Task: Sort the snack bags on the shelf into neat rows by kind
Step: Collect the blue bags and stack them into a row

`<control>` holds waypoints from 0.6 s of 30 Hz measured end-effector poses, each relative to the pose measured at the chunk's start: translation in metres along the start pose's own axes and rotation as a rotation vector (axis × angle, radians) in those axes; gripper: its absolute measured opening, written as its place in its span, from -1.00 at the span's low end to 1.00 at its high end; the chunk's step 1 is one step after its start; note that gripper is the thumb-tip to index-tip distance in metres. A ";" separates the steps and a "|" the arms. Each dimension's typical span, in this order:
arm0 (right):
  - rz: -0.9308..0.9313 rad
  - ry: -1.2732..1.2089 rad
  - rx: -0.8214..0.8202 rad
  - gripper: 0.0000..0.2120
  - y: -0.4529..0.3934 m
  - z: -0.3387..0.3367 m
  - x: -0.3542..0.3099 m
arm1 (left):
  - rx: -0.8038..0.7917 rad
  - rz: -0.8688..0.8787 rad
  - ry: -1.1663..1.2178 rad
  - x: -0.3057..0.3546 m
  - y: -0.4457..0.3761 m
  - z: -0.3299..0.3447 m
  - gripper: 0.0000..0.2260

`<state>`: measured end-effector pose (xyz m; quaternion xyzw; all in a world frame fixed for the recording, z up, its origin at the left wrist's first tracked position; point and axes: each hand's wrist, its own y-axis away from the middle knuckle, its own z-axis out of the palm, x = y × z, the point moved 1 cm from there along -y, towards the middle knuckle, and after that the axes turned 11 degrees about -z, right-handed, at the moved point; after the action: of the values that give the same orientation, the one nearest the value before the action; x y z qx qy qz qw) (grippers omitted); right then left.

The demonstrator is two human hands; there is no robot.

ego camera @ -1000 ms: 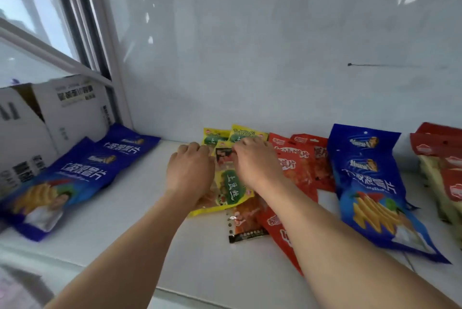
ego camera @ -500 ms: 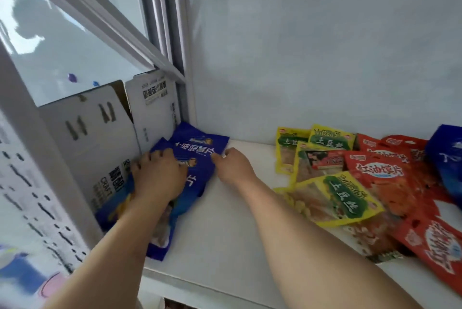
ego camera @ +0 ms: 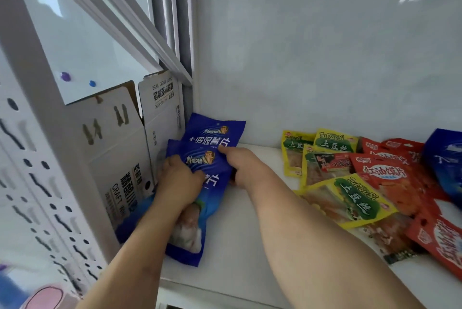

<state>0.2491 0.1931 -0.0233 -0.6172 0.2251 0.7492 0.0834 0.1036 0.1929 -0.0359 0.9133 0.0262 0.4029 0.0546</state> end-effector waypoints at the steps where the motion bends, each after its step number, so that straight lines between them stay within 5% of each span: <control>1: 0.008 -0.021 0.000 -0.82 0.001 -0.004 -0.001 | -0.021 0.009 0.019 0.001 0.001 -0.001 -0.37; 7: 0.017 -0.229 0.030 -0.81 0.005 -0.036 -0.009 | -0.043 0.004 -0.012 -0.003 -0.006 -0.006 -0.10; 11: 0.007 -0.260 0.124 -0.73 0.010 -0.063 -0.019 | -0.062 -0.036 -0.056 0.004 -0.002 0.000 -0.22; 18: -0.061 -0.286 0.158 -0.74 0.029 -0.118 -0.027 | -0.144 0.027 0.016 0.034 0.002 0.016 -0.70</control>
<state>0.3481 0.1198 -0.0067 -0.5025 0.2503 0.8065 0.1853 0.1381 0.1923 -0.0214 0.9040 -0.0146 0.4116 0.1146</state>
